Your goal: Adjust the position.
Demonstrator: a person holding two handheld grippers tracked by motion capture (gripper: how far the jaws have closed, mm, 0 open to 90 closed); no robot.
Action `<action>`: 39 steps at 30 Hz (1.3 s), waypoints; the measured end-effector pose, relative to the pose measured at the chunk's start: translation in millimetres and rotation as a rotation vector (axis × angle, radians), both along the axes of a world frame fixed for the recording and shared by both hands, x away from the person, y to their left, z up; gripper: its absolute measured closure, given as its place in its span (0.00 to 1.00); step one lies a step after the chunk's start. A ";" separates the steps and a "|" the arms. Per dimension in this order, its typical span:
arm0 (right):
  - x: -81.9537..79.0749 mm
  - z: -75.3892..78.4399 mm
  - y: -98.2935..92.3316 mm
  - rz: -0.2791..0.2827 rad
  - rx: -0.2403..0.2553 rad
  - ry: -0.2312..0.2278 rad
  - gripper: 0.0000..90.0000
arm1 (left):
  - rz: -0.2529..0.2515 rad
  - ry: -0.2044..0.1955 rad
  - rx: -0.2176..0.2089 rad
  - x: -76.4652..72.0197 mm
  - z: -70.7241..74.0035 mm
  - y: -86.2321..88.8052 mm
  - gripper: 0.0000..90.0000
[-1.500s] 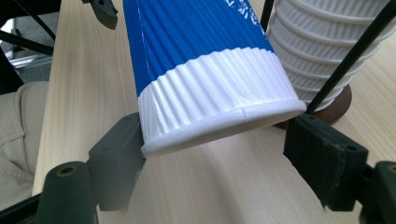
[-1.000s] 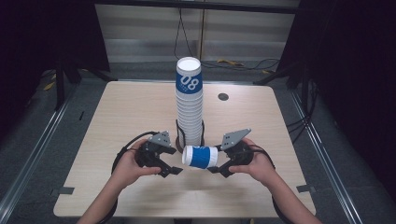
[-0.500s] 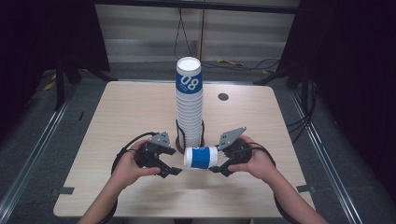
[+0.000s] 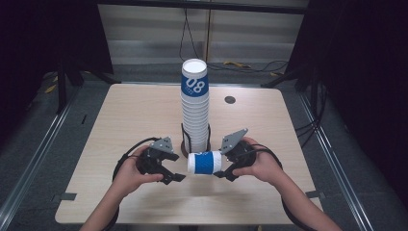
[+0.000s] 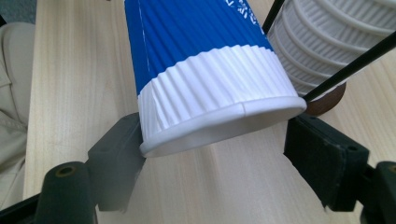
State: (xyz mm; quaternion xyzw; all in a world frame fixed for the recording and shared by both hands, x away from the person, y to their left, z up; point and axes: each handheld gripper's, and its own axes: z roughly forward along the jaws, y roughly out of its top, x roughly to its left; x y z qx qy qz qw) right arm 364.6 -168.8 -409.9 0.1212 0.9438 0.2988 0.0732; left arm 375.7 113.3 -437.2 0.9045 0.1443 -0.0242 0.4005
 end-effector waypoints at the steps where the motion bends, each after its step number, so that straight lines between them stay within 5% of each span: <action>1: -0.3 0.6 0.8 -0.002 -0.012 0.004 0.24 | 0.008 0.006 -0.003 -1.0 -0.1 -0.3 0.23; 9: -0.2 0.7 7.0 0.020 -0.063 0.009 0.24 | 0.006 0.007 0.005 -1.0 -1.4 0.2 0.23; 24: 1.1 -1.8 9.2 0.040 -0.069 0.022 0.23 | -0.012 0.002 0.015 -1.9 -3.0 -5.3 0.23; 39: 1.3 6.1 16.3 0.063 -0.155 0.040 0.24 | -0.020 0.003 0.023 -1.5 -4.9 -6.5 0.23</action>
